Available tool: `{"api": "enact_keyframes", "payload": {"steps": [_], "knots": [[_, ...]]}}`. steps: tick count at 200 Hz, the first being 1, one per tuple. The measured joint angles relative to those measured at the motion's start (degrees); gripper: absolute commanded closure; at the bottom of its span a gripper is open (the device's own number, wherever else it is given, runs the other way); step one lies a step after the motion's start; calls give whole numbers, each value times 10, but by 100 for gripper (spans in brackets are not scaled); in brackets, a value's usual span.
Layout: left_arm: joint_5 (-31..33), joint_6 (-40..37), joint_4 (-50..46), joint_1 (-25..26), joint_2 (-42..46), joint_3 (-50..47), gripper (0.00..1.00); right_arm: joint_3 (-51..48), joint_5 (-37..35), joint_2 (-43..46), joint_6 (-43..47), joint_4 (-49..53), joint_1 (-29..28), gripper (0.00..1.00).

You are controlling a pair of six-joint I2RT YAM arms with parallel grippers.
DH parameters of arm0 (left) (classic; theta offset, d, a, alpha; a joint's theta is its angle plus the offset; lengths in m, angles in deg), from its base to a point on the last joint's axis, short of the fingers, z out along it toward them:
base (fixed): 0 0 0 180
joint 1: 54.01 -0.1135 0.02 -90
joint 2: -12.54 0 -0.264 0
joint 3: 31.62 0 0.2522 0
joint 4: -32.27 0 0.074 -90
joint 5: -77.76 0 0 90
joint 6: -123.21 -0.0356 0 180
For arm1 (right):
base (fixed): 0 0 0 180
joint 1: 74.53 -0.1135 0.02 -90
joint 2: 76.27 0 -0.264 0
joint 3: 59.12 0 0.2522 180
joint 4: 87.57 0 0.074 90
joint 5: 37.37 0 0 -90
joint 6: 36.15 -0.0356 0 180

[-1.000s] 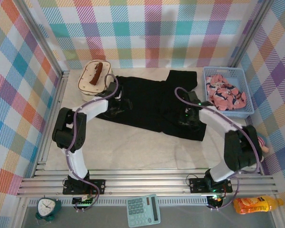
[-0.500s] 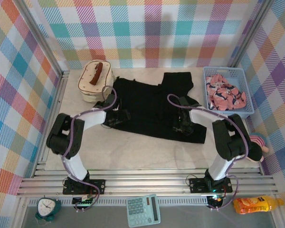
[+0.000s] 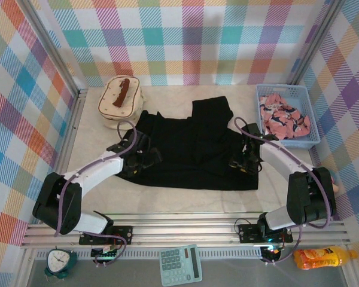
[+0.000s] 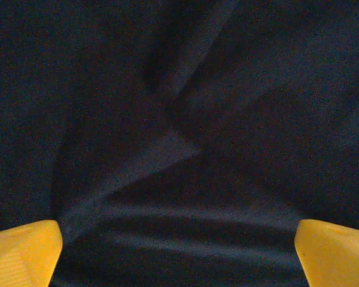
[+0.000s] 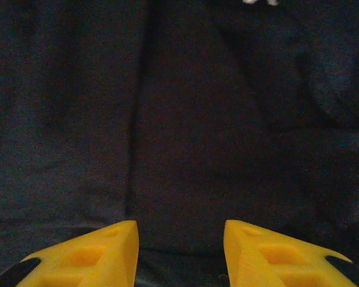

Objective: Fold and stack the mixed laundry pile

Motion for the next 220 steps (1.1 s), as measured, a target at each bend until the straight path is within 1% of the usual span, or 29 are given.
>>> {"api": "enact_keyframes", "payload": {"steps": [23,51,93,105,137,156,191,220], "knots": [[40,0,9,0,-13,43,0,-1,20,4,-10,-12,-22,56],[73,0,23,0,-41,57,0,-28,42,2,-33,-53,-54,56],[83,-7,29,-5,-64,64,0,-37,53,-39,-66,-96,-82,57],[85,-11,32,-8,-64,64,0,-37,52,-54,-70,-101,-83,62],[89,-12,37,-22,-61,61,0,-35,46,-63,-82,-101,-84,89],[89,-14,37,-34,-51,54,0,-30,40,-58,-89,-99,-84,100],[89,-23,36,-63,-34,49,0,5,37,-32,-92,-91,-84,100],[89,-29,36,-73,-23,48,0,88,20,-55,-86,-92,-83,100]]}}
